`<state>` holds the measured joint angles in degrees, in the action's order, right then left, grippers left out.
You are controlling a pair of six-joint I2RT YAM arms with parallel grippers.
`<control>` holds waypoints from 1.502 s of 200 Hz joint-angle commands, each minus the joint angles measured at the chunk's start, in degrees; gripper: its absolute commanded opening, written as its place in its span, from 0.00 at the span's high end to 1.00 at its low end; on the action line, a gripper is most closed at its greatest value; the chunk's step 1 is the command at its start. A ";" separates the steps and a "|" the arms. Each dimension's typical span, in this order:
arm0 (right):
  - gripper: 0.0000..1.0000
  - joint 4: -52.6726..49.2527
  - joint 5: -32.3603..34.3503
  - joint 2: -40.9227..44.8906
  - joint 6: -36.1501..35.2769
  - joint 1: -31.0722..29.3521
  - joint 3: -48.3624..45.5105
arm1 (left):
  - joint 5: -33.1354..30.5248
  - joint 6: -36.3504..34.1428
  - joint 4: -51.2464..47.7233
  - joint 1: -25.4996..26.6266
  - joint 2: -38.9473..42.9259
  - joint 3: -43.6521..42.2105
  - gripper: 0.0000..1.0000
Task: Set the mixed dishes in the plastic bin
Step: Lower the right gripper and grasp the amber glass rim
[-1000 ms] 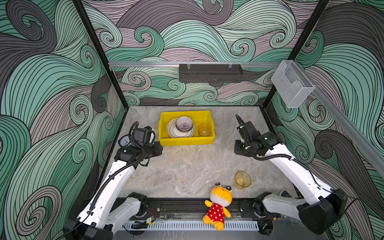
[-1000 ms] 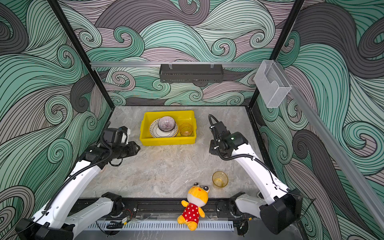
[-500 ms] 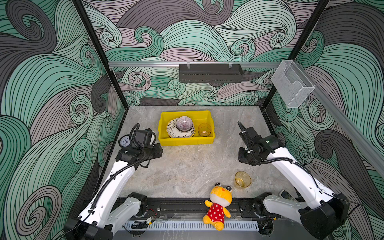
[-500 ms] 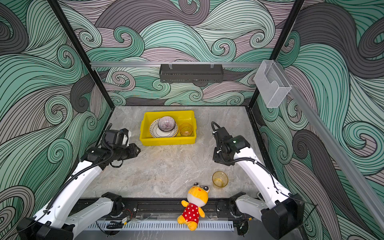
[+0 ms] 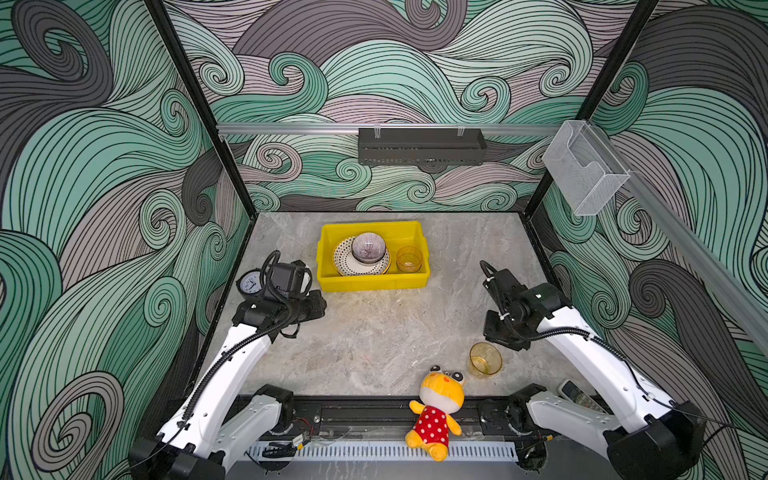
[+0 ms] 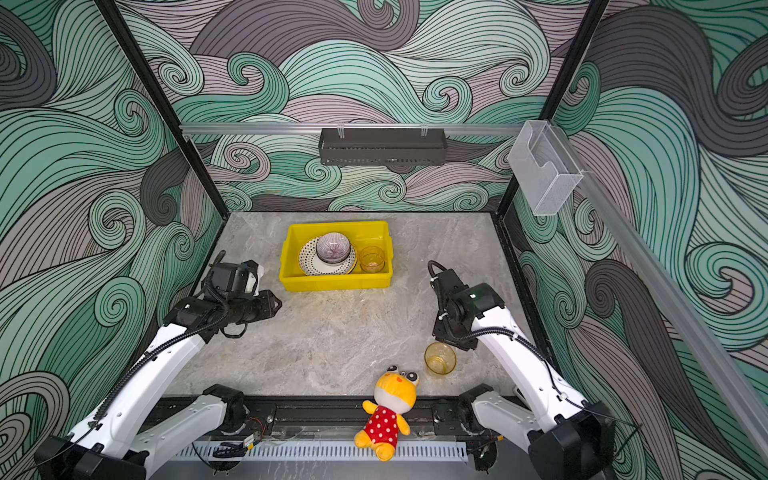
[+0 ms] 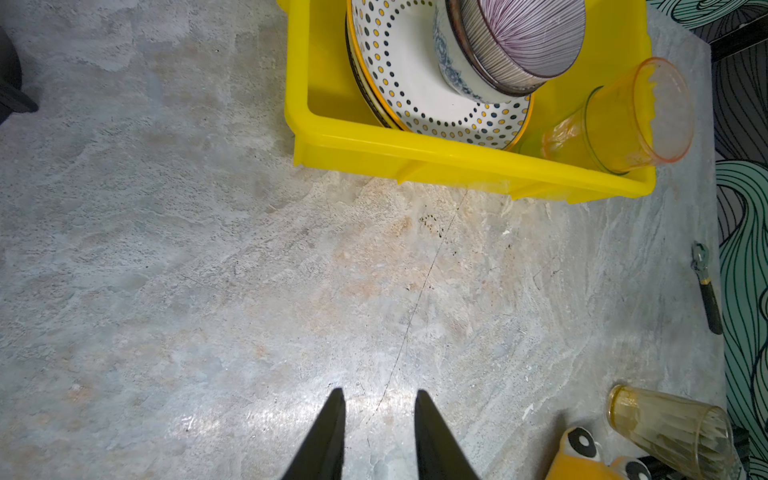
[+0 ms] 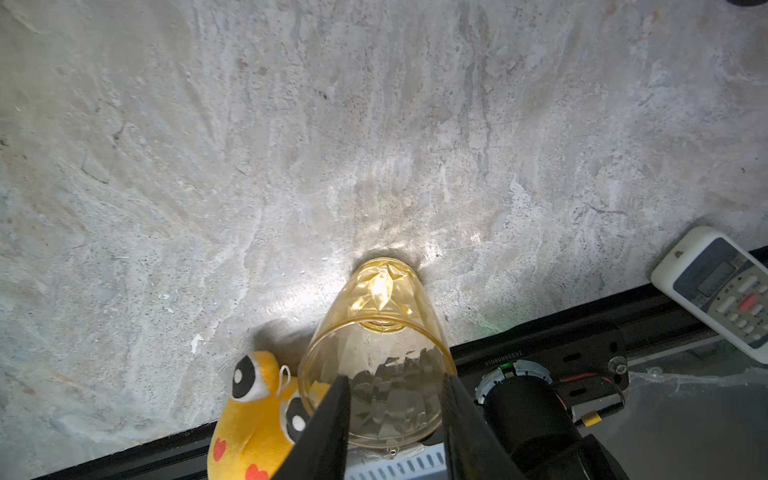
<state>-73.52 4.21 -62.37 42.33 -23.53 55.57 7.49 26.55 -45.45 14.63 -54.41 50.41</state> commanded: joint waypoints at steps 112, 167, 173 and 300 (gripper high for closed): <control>0.63 -4.75 -0.40 4.88 5.31 0.24 -6.99 | 2.69 0.35 2.18 -0.66 -2.53 -0.37 0.68; 0.70 -4.09 -0.20 4.36 4.65 0.24 -9.09 | 3.15 0.08 2.89 -0.66 -4.16 0.10 0.68; 0.70 -3.71 -0.67 4.36 4.61 0.23 -9.50 | 3.15 0.01 2.91 -0.66 -4.28 0.19 0.68; 0.83 4.26 -5.04 3.29 3.37 0.24 -14.33 | 3.68 0.78 2.18 -0.68 -5.35 0.21 0.68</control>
<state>-69.82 -0.12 -59.27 45.45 -23.51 41.76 10.63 26.61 -42.83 14.63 -59.55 50.11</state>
